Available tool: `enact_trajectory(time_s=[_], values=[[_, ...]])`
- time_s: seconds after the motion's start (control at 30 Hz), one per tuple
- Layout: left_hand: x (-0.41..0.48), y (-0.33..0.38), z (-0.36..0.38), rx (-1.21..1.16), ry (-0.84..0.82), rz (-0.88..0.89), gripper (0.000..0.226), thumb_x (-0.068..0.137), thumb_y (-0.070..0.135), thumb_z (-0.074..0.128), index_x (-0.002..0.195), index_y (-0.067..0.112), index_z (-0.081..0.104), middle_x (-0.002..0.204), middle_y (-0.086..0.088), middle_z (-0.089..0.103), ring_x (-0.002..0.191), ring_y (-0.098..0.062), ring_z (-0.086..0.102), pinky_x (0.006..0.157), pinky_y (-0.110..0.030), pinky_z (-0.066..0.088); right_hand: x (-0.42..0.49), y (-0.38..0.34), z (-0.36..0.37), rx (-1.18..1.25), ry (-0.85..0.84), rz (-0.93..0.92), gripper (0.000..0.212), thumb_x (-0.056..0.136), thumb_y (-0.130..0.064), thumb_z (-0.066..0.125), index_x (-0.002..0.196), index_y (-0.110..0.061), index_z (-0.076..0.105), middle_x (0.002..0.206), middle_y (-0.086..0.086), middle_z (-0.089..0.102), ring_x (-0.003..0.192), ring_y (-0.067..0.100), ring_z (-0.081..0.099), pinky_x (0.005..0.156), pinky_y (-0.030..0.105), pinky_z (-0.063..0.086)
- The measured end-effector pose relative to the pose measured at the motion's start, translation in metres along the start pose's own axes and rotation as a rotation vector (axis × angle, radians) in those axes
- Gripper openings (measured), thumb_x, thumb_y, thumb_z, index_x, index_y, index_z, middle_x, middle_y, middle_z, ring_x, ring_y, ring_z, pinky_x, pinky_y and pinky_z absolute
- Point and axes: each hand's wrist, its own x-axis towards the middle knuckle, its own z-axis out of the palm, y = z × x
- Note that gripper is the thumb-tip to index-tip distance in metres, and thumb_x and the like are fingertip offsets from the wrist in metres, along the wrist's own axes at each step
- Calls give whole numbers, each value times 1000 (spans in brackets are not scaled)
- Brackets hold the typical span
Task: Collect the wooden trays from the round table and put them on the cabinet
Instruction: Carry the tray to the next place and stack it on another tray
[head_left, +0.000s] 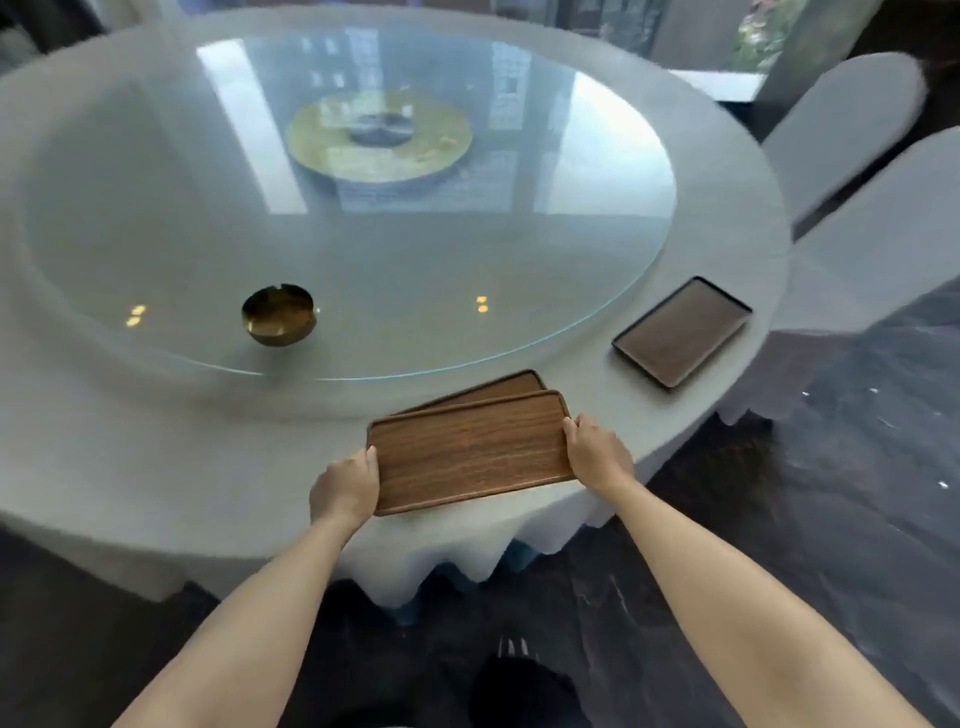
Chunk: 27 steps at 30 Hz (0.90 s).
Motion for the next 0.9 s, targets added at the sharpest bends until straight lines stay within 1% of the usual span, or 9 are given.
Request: enact_trajectory(time_s=[0.07,0.2,0.33,0.4,0.47,0.57,0.63,0.7,0.9], values=[[0,8,12,-19,-11,-84,50,100,30,21,101,-1,61,108,-25,66,97,-40,60,82,-41,48,29,0,-3,-86,-55,-82,37,100,-31,19,97,-8,48,108,19,64,92,35,58,74,37,40],[6,15,22,-35,-17,-189,50,100,30,20,98,-1,59,104,-24,66,94,-38,61,79,-40,48,64,-1,-2,-236,-136,-189,40,101,-28,17,106,-4,48,109,20,65,97,38,61,72,40,43],[9,22,27,-7,-24,-204,48,101,29,20,94,0,58,101,-22,66,87,-36,59,73,-38,44,83,2,2,-278,-158,-252,33,101,-32,19,89,-11,41,106,21,65,94,38,61,68,34,35],[13,23,28,4,-30,-190,45,101,28,20,88,2,54,100,-23,66,77,-31,53,70,-36,42,87,4,4,-304,-148,-267,31,101,-32,18,87,-11,36,104,22,66,93,39,61,68,35,34],[17,24,28,6,-26,-188,42,101,27,20,85,3,51,99,-23,66,75,-30,51,69,-36,40,91,3,6,-320,-142,-267,31,101,-32,17,86,-11,34,101,23,66,90,40,61,67,36,34],[23,22,29,12,-4,-181,46,101,28,20,93,-1,55,98,-23,66,74,-31,51,70,-37,42,97,1,8,-370,-127,-284,30,101,-30,17,88,-11,37,101,22,66,89,39,61,65,35,35],[25,21,30,8,1,-172,46,101,28,20,94,-1,56,98,-22,67,80,-35,57,72,-39,46,98,-2,8,-404,-130,-276,35,101,-30,16,99,-8,44,101,21,67,89,39,62,65,35,36],[25,21,31,1,7,-163,46,101,28,20,94,0,55,98,-22,67,87,-38,61,73,-40,47,99,-3,8,-421,-129,-261,38,101,-29,16,108,-6,46,101,21,67,90,38,62,66,35,37],[27,20,20,-2,0,-175,44,100,27,23,99,0,59,105,-22,66,95,-39,60,79,-40,48,94,-8,1,-376,-156,-184,31,101,-34,17,92,-11,36,105,23,65,95,38,61,67,35,37]])
